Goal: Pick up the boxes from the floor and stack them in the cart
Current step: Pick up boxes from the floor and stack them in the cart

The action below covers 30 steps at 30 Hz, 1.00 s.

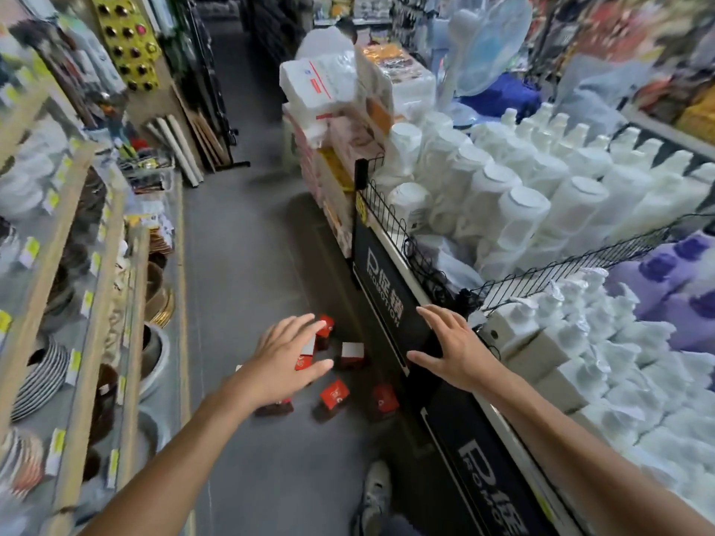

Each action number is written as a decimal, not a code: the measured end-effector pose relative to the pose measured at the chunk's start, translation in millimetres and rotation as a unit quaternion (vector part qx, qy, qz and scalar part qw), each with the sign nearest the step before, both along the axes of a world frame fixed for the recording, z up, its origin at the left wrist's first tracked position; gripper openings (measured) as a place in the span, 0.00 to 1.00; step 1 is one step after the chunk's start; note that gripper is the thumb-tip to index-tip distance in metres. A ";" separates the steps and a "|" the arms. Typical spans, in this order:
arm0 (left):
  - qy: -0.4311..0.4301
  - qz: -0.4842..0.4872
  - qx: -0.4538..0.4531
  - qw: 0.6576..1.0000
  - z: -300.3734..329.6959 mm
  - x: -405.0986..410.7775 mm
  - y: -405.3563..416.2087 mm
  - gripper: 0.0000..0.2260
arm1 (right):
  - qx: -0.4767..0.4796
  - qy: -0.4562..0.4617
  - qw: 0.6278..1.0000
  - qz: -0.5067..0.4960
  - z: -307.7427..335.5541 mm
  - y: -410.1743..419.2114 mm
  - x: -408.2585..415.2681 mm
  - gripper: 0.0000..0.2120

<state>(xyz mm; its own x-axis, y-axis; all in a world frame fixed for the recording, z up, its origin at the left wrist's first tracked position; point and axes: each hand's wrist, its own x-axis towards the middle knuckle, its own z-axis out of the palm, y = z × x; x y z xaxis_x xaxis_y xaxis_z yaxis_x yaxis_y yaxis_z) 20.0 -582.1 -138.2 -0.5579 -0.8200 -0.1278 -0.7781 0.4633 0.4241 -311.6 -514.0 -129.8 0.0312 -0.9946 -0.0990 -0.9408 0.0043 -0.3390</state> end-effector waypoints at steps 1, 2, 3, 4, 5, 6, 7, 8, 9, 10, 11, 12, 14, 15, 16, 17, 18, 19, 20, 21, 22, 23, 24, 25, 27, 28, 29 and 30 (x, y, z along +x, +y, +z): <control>-0.007 -0.001 0.005 1.000 -4.9 -7.6 -12.8 0.45 | 0.002 -0.002 1.000 0.000 -5.1 -13.7 -4.6 0.42; -0.016 -0.001 0.010 1.000 -10.4 -14.1 -24.9 0.44 | 0.004 -0.006 1.000 -0.002 -11.1 -27.6 -9.2 0.42; -0.027 -0.002 0.013 1.000 -16.2 -20.5 -36.5 0.44 | 0.007 -0.012 1.000 -0.005 -17.6 -41.3 -13.5 0.42; -0.037 -0.003 0.014 0.999 -22.6 -27.2 -47.9 0.44 | 0.010 -0.020 1.000 -0.007 -24.1 -54.7 -17.4 0.42; -0.047 -0.001 0.017 0.999 -28.6 -34.1 -57.6 0.45 | 0.015 -0.029 0.999 -0.005 -31.0 -67.1 -21.3 0.41; -0.057 0.002 0.023 0.998 -33.6 -40.9 -66.8 0.45 | 0.022 -0.036 0.999 -0.001 -37.6 -79.4 -24.6 0.41; -0.068 0.004 0.028 0.997 -37.2 -47.0 -76.7 0.44 | 0.029 -0.041 0.999 0.001 -43.2 -92.1 -28.0 0.41; -0.077 0.006 0.033 0.996 -39.8 -52.0 -86.5 0.43 | 0.037 -0.042 0.998 0.003 -47.8 -104.8 -31.5 0.41; -0.084 0.009 0.033 0.996 -42.5 -55.6 -96.7 0.41 | 0.046 -0.042 0.998 0.006 -51.4 -117.2 -34.3 0.41; -0.091 0.010 0.027 0.995 -46.6 -57.8 -107.5 0.40 | 0.051 -0.039 0.998 0.011 -55.7 -128.8 -36.3 0.42; -0.095 0.008 0.021 0.995 -51.4 -58.8 -118.0 0.40 | 0.054 -0.035 0.998 0.018 -60.3 -139.8 -37.7 0.42; -0.099 0.005 0.020 0.995 -56.9 -59.8 -127.8 0.41 | 0.055 -0.031 0.998 0.024 -64.4 -150.1 -38.8 0.42; -0.102 -0.001 0.029 0.994 -67.0 -64.1 -143.9 0.41 | 0.060 -0.027 0.998 0.024 -71.5 -167.7 -41.5 0.42; -0.102 -0.003 0.035 0.994 -72.2 -66.5 -151.8 0.40 | 0.060 -0.025 0.998 0.024 -75.9 -175.7 -42.5 0.41; -0.103 -0.005 0.039 0.994 -77.8 -68.7 -159.7 0.40 | 0.061 -0.023 0.998 0.025 -81.2 -182.9 -42.3 0.41; -0.105 -0.006 0.041 0.994 -83.7 -70.6 -168.1 0.40 | 0.065 -0.020 0.997 0.025 -86.9 -189.6 -41.4 0.42; -0.106 -0.006 0.038 0.994 -91.1 -72.1 -176.9 0.40 | 0.071 -0.017 0.997 0.024 -94.4 -196.1 -39.9 0.42; -0.105 -0.007 0.034 0.994 -99.4 -73.6 -185.7 0.40 | 0.078 -0.017 0.997 0.019 -102.3 -201.7 -38.2 0.42; -0.102 -0.007 0.032 0.994 -108.8 -75.3 -194.1 0.40 | 0.086 -0.018 0.996 0.011 -110.4 -205.7 -36.5 0.42; -0.099 -0.004 0.035 0.994 -118.8 -76.2 -200.8 0.39 | 0.093 -0.019 0.995 0.002 -119.0 -208.4 -33.9 0.42; -0.095 -0.002 0.043 0.995 -129.5 -76.1 -207.5 0.39 | 0.097 -0.018 0.995 -0.005 -128.0 -211.4 -31.4 0.43; -0.092 -0.002 0.052 0.994 -140.1 -74.3 -214.1 0.39 | 0.104 -0.017 0.994 -0.013 -136.3 -214.1 -28.6 0.43; -0.090 -0.002 0.063 0.994 -151.4 -71.0 -219.4 0.39 | 0.114 -0.017 0.993 -0.021 -145.0 -215.5 -24.8 0.43; -0.086 0.002 0.071 0.994 -164.0 -67.5 -224.9 0.39 | 0.122 -0.017 0.992 -0.029 -154.8 -217.2 -20.9 0.43; -0.079 0.003 0.086 0.993 -191.2 -60.5 -237.4 0.39 | 0.137 -0.012 0.989 -0.045 -179.2 -220.6 -15.5 0.44; -0.082 -0.005 0.091 0.992 -206.3 -57.6 -243.1 0.39 | 0.144 -0.009 0.988 -0.055 -194.1 -222.9 -14.3 0.44; -0.090 -0.017 0.093 0.991 -222.5 -54.9 -247.8 0.38 | 0.146 -0.004 0.987 -0.064 -211.3 -225.8 -13.9 0.44; -0.100 -0.030 0.091 0.990 -239.7 -51.7 -251.7 0.37 | 0.149 0.001 0.986 -0.074 -230.3 -228.9 -13.7 0.44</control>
